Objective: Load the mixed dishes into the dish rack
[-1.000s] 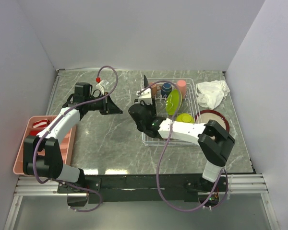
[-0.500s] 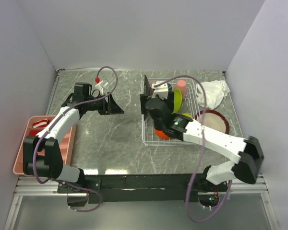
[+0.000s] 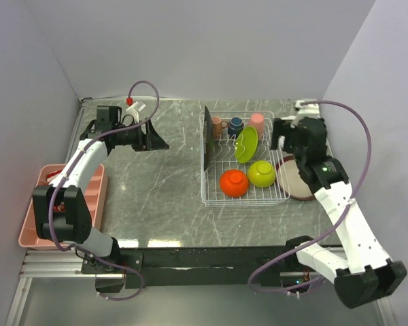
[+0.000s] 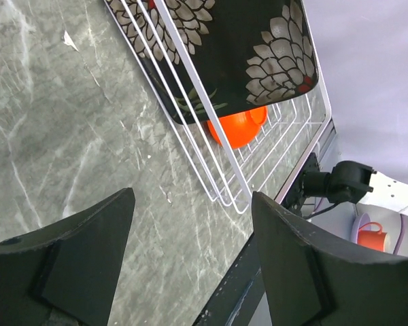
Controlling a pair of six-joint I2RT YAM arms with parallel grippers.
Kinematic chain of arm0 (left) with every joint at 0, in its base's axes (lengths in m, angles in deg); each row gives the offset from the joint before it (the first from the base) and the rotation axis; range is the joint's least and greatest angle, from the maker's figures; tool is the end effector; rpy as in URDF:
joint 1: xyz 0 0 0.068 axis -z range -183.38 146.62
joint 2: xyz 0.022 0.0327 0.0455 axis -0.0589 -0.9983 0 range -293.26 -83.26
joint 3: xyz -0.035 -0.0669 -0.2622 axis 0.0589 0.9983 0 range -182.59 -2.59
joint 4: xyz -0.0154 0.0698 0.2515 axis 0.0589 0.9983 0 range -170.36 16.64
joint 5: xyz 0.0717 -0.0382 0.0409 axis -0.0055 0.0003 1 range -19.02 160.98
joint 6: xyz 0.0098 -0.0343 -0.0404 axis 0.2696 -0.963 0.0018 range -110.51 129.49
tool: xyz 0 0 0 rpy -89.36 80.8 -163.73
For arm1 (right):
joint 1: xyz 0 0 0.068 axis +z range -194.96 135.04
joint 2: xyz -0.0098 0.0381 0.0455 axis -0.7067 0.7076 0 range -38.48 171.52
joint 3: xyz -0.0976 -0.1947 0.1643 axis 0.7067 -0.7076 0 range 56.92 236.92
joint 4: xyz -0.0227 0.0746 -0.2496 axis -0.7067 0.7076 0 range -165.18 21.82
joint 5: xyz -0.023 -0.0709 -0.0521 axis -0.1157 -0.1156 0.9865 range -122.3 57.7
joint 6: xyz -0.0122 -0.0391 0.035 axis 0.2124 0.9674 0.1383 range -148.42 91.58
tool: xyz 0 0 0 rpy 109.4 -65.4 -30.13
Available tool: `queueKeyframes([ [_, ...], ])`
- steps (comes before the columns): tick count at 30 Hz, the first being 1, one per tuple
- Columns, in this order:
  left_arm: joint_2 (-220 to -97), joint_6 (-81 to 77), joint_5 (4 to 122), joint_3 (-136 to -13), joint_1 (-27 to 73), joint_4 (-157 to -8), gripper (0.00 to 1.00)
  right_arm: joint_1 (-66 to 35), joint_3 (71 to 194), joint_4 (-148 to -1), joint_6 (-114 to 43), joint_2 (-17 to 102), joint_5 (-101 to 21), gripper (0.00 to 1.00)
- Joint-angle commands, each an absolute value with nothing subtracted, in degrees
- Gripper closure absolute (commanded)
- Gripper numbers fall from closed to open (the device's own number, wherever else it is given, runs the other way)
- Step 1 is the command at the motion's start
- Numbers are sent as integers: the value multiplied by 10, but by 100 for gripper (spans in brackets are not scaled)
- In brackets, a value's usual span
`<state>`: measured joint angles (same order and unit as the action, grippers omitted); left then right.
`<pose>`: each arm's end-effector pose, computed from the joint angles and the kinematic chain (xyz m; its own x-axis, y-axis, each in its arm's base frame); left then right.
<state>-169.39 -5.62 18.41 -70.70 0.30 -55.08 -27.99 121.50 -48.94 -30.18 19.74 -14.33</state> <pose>0.3210 -0.0490 0.2926 -0.8213 -0.1060 -0.5606 0.4160 0.5612 -0.7156 0.2130 0.0535 0.3881 -0.3252 -0.0687 -0.9431 0.0099 0.9971 -0.0761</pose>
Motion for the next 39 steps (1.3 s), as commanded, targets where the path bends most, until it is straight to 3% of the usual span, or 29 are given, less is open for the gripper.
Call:
queueKeyframes([
  [1,-1696,-19,185,-747,3,-515,25,-393,1163,-373,-282,172,-246,0],
  [7,-1711,15,192,-767,3,-474,24,-595,1088,-334,-338,163,-378,6],
  [15,-1748,43,204,-769,3,-453,25,-653,1066,-379,-402,180,-325,8],
  [26,-1819,39,193,-777,2,-496,26,-744,1046,-349,-486,275,-436,13],
  [39,-1903,36,183,-820,-5,-491,27,-803,956,-362,-530,285,-452,21],
])
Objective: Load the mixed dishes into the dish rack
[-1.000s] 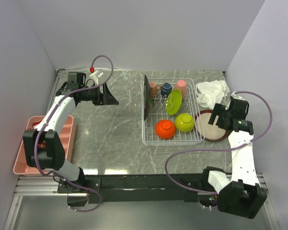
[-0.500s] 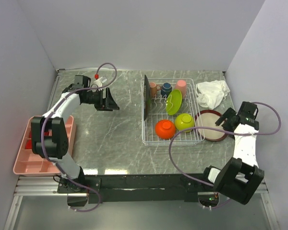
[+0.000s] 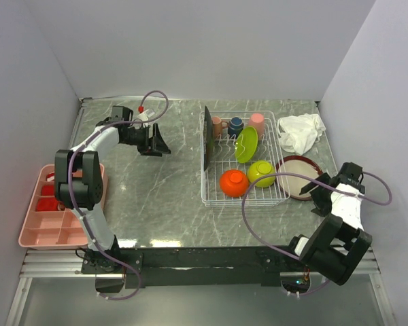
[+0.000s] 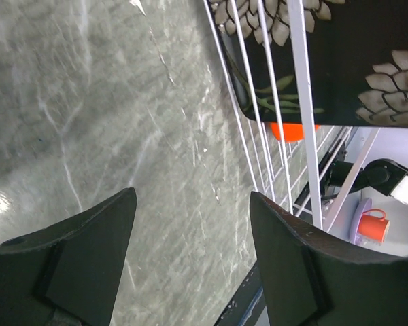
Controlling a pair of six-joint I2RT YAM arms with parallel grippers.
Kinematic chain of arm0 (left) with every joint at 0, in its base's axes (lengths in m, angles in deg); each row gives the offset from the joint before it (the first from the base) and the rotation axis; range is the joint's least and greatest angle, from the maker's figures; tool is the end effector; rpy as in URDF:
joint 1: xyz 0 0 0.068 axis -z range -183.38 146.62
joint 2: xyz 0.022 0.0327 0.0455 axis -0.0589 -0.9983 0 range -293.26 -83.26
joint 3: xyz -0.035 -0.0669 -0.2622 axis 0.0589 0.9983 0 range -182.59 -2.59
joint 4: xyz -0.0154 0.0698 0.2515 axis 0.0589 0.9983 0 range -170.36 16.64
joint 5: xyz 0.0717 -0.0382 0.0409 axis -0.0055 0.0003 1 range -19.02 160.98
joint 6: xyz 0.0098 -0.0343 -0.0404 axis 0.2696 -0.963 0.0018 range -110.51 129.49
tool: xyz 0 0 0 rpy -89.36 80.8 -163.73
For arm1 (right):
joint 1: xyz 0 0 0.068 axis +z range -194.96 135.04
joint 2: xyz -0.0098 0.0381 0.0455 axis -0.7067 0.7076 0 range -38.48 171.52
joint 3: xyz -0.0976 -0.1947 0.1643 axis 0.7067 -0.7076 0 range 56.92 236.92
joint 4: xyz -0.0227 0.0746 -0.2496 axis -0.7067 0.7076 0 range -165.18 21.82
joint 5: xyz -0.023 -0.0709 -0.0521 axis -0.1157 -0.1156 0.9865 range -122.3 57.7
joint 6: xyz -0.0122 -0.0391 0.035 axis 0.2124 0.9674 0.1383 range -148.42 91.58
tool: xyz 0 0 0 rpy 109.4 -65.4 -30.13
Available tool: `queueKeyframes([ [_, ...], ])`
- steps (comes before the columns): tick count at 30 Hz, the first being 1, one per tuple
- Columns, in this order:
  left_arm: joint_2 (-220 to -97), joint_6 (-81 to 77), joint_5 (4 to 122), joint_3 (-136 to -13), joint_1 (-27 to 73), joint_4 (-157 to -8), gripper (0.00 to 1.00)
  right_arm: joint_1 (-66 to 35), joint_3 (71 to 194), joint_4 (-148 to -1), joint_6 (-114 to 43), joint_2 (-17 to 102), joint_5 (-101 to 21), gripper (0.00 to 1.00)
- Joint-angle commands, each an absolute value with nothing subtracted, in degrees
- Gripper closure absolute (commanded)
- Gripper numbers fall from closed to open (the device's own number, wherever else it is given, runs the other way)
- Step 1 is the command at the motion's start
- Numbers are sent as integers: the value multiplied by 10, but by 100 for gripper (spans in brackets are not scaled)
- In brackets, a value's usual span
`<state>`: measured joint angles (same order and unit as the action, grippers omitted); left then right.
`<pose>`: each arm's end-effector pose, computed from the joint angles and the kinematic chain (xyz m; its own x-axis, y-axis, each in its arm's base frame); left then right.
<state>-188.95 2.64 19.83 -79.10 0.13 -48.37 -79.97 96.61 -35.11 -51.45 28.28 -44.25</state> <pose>0.3787 -0.0510 0.2162 -0.9175 -0.0188 -0.3974 0.3059 0.6052 -0.7350 0.1710 -0.1108 0.1977 -0.5009 0.8180 -0.2827 0.7512 0.5731 0.3274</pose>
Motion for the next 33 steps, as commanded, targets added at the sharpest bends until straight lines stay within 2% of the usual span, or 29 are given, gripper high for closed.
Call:
queueKeyframes([
  [1,-1907,34,184,-819,-5,-494,27,-802,955,-378,-532,291,-466,25],
  [17,-1914,18,206,-803,-7,-507,27,-805,963,-476,-600,411,-438,53],
  [20,-1919,17,205,-805,-7,-503,27,-805,957,-504,-610,426,-452,65],
  [21,-1920,17,204,-805,-7,-500,27,-805,957,-511,-611,429,-454,72],
  [23,-1920,17,203,-807,-7,-502,27,-804,961,-532,-614,431,-472,79],
  [27,-1912,23,207,-810,-7,-498,27,-804,982,-547,-624,423,-497,100],
  [33,-1898,19,204,-810,-7,-499,28,-791,1038,-492,-627,372,-499,100],
])
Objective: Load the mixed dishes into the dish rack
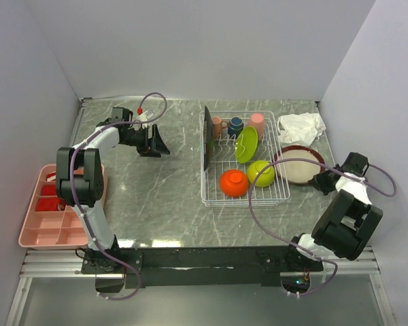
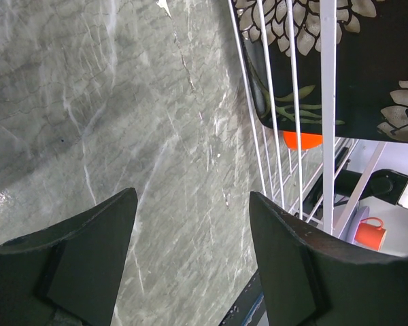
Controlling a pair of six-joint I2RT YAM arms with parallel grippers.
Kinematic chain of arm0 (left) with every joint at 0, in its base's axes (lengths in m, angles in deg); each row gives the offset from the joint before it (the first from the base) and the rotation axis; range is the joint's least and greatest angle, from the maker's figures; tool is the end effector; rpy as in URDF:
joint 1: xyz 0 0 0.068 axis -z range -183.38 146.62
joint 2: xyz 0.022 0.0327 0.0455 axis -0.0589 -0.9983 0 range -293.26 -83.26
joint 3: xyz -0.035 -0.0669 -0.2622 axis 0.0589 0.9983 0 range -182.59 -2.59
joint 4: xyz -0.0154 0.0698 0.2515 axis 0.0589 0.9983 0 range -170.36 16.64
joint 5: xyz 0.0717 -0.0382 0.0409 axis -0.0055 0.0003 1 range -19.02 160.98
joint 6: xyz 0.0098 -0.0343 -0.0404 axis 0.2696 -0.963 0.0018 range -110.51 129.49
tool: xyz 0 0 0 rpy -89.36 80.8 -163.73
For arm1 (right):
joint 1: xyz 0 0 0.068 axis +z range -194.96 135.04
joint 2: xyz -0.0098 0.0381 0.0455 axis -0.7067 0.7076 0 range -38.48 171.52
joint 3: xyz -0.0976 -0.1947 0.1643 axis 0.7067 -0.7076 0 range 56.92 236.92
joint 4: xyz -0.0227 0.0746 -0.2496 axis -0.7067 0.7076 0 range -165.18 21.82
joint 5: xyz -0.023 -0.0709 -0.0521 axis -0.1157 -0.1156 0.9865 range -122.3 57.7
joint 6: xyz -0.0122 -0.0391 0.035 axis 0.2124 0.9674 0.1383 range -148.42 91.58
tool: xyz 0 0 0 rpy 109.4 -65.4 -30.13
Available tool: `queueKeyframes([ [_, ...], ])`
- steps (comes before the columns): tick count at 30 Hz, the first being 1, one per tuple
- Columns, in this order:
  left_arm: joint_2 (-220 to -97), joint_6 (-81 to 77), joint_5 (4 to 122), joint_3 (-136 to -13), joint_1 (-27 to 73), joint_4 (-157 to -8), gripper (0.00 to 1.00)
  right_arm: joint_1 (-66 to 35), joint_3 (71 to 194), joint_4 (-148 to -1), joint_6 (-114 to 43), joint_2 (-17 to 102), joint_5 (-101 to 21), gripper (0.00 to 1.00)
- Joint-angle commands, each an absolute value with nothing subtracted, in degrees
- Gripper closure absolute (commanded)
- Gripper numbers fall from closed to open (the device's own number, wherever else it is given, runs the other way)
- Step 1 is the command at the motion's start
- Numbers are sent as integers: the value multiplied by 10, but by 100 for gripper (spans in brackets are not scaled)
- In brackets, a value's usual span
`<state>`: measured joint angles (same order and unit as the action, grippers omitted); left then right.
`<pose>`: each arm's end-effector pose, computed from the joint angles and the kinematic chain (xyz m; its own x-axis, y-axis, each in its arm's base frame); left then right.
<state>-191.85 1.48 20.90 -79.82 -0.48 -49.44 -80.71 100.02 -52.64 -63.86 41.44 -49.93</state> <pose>0.3879 -0.0470 0.2017 -0.9296 -0.0426 -0.3660 0.2617 0.6230 -0.7372 0.2181 -0.1438 0.1818 -0.3188 0.9103 -0.2640 0.7566 0.4122 0.5077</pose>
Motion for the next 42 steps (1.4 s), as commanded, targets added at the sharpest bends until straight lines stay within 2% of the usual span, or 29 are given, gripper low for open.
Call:
queueKeyframes([
  [1,-1893,16,203,-809,-7,-505,28,-787,1050,-481,-625,364,-497,100],
  [11,-1874,-4,174,-805,-7,-530,29,-752,1104,-453,-552,284,-429,100],
  [19,-1857,-4,167,-806,-7,-540,29,-650,1143,-477,-474,232,-325,100],
  [31,-1822,-14,153,-766,-7,-560,29,-664,1203,-500,-477,274,-262,100],
  [42,-1820,-28,164,-791,-7,-565,29,-626,1342,-470,-429,274,-152,100],
])
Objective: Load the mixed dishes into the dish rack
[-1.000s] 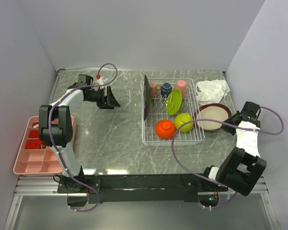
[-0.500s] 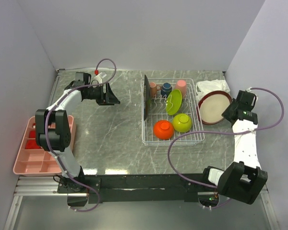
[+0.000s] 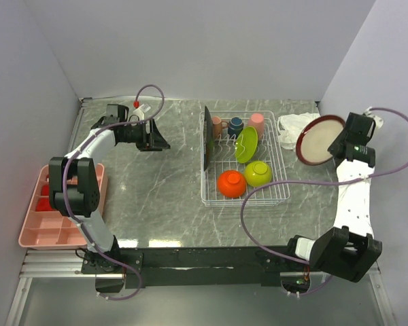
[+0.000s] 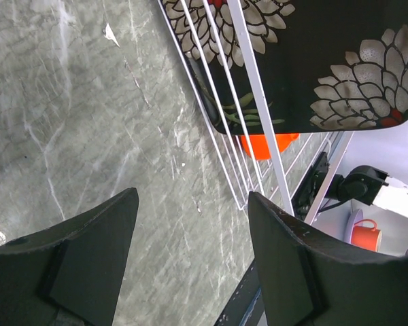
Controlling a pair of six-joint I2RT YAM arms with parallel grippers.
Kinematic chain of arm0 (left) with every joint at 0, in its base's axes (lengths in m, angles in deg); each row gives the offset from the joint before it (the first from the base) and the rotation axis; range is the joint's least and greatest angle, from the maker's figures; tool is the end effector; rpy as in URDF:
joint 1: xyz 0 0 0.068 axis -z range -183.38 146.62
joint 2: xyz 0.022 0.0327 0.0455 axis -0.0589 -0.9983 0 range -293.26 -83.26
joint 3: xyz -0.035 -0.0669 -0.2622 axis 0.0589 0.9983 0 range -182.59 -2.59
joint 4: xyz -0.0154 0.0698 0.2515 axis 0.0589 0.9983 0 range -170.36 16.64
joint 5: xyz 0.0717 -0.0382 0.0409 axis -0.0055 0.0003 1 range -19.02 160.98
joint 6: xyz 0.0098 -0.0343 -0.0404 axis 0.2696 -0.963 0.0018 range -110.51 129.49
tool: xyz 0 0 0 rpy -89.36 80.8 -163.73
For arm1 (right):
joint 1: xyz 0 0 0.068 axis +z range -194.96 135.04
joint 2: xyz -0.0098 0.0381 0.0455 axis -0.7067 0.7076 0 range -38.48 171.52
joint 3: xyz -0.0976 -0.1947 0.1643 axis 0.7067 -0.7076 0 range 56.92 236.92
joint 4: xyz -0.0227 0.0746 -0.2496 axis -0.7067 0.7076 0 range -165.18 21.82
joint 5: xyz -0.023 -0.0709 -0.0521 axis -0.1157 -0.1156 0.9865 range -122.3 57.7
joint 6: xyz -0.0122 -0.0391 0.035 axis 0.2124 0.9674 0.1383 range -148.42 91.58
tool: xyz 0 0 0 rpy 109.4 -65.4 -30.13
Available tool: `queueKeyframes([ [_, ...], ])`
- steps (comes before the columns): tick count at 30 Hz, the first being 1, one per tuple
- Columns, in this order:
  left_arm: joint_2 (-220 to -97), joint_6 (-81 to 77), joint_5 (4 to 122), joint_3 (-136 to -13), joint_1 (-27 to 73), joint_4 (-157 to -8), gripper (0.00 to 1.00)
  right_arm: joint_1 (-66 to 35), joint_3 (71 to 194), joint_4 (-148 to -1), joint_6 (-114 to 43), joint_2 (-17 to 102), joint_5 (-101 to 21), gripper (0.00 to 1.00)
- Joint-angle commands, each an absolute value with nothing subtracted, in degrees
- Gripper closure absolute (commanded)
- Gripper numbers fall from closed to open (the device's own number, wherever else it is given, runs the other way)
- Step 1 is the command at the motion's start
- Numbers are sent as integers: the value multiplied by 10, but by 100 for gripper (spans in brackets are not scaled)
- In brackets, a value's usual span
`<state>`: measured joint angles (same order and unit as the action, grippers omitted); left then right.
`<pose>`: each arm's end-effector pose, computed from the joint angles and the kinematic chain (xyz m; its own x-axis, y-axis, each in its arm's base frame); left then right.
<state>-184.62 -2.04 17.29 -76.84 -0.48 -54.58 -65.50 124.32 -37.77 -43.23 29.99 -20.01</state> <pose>0.3730 -0.0477 0.2383 -0.8834 -0.0739 -0.4627 0.3459 0.5634 -0.7503 0.2356 -0.0964 0.3469 -0.4360 0.4300 -0.7906 0.6313 0.7722 0.0719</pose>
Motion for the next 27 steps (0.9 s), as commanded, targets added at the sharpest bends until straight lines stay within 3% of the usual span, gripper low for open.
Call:
queueKeyframes([
  [1,-1820,-25,167,-794,-7,-565,29,-615,1351,-469,-426,273,-128,100],
  [7,-1810,-23,176,-804,-7,-555,29,-540,1414,-464,-399,279,-73,100],
  [27,-1744,-36,204,-754,-7,-580,28,-404,1433,-473,-405,362,37,100],
])
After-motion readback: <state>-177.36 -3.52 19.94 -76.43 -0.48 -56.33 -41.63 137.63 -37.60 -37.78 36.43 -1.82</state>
